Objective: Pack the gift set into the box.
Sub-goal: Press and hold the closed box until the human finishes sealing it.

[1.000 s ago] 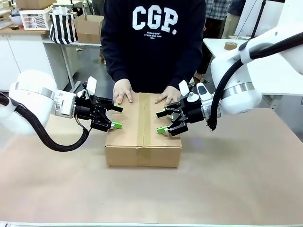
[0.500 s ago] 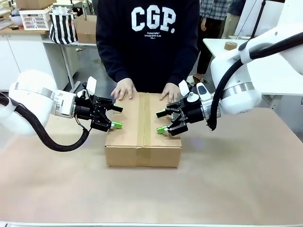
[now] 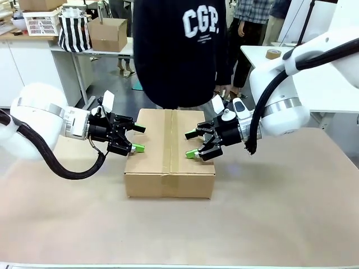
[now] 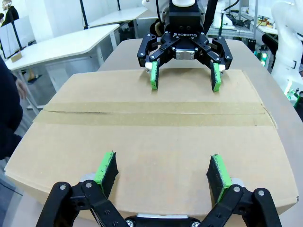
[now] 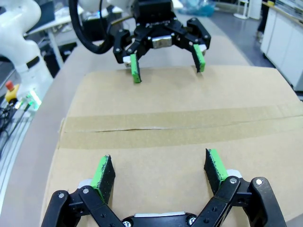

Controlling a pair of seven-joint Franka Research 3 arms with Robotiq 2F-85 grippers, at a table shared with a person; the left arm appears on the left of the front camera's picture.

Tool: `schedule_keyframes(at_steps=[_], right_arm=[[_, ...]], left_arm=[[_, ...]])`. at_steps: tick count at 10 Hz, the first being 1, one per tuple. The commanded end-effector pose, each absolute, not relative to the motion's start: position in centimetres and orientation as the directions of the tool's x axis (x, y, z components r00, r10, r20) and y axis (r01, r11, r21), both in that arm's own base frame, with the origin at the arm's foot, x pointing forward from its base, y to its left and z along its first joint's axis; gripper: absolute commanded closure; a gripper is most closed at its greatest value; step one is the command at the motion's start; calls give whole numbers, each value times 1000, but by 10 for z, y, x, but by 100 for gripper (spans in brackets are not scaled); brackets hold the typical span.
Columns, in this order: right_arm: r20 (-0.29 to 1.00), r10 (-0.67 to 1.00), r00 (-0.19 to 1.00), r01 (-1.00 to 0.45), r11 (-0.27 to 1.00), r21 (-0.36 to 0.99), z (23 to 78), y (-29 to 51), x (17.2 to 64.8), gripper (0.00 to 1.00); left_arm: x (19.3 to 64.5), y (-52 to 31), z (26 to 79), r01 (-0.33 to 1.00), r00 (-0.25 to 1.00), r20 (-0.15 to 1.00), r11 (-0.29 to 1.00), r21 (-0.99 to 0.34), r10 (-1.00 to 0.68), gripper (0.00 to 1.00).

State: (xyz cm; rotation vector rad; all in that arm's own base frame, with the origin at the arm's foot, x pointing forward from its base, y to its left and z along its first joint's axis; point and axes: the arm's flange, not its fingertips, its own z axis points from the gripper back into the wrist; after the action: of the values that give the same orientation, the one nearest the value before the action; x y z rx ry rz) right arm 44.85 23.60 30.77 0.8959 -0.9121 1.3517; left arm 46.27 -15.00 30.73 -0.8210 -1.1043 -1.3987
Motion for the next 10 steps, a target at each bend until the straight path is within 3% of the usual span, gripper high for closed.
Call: schedule_keyframes(at_steps=[1,10], right_arm=[[918,397,-4,-1000,18,-12,306,236,448,0],[918,397,-4,-1000,18,-12,306,236,448,0]], left_arm=[[462,-149,306,984,-141,931,51,168,-336,0],[462,-149,306,984,-141,931,51,168,-336,0]])
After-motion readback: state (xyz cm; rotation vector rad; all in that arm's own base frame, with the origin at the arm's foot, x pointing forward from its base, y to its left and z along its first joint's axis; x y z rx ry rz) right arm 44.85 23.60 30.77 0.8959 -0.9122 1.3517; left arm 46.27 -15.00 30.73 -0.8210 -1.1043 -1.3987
